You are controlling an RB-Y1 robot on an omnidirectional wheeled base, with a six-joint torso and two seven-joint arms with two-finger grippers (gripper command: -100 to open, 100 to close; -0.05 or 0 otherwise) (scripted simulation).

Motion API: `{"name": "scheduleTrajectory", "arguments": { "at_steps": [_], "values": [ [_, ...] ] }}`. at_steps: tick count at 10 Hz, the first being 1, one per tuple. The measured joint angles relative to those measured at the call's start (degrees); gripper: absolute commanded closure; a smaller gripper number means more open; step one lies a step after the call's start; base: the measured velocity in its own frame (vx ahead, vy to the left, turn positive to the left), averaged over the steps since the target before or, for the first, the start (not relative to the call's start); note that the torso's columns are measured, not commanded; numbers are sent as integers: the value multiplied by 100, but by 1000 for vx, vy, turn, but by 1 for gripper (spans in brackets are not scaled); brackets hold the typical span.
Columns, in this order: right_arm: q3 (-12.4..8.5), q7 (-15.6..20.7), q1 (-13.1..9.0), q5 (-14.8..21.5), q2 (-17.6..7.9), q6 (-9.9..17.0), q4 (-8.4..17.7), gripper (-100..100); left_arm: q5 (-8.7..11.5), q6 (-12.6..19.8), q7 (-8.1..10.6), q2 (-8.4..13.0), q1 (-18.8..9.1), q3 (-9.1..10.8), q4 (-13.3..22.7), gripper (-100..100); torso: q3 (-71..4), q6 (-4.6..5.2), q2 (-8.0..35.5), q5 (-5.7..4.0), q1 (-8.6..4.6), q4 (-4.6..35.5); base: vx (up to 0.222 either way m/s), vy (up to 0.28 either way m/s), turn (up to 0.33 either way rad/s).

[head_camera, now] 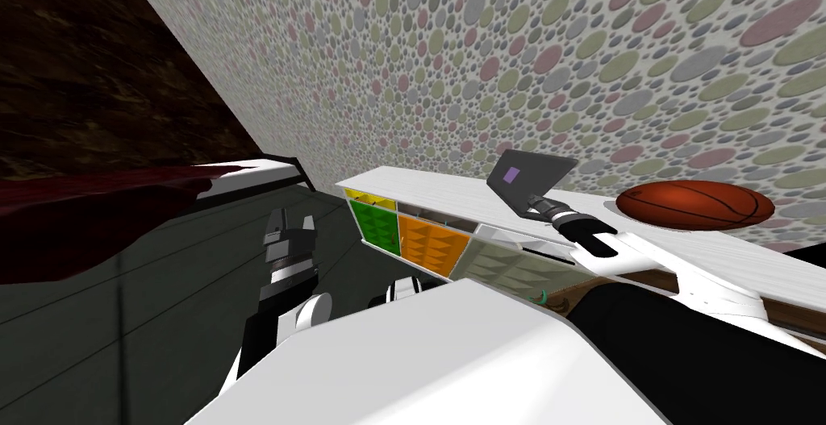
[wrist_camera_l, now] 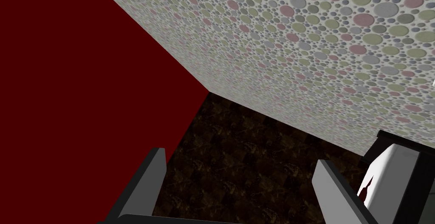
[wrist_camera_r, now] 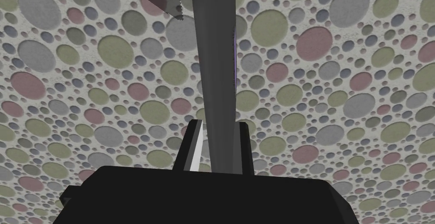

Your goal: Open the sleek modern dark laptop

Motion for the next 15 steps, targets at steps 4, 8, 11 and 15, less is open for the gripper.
{"name": "scheduleTrajectory", "arguments": {
  "at_steps": [4, 8, 11, 15],
  "values": [
    [135, -258, -375, -287, 295, -101, 208, 100, 0, 0, 0, 0, 0, 0, 0, 0, 1, 2, -4, -18, -7, -9, -37, -17, 23],
    [190, -460, -730, -515, 403, -268, 508, 100, 0, 0, 0, 0, 0, 0, 0, 0, -20, -31, -30, 3, 11, -11, -27, -12, 24],
    [259, -652, -967, -726, 640, -321, 651, 100, 0, 0, 0, 0, 0, 0, 0, 0, -14, -29, -27, -9, 19, -17, -34, -16, 8],
    [378, -826, -1298, -919, 849, -469, 1006, 100, 0, 0, 0, 0, 0, 0, 0, 0, -19, -36, -37, -17, 20, -26, -30, -9, 9]
  ]
}}
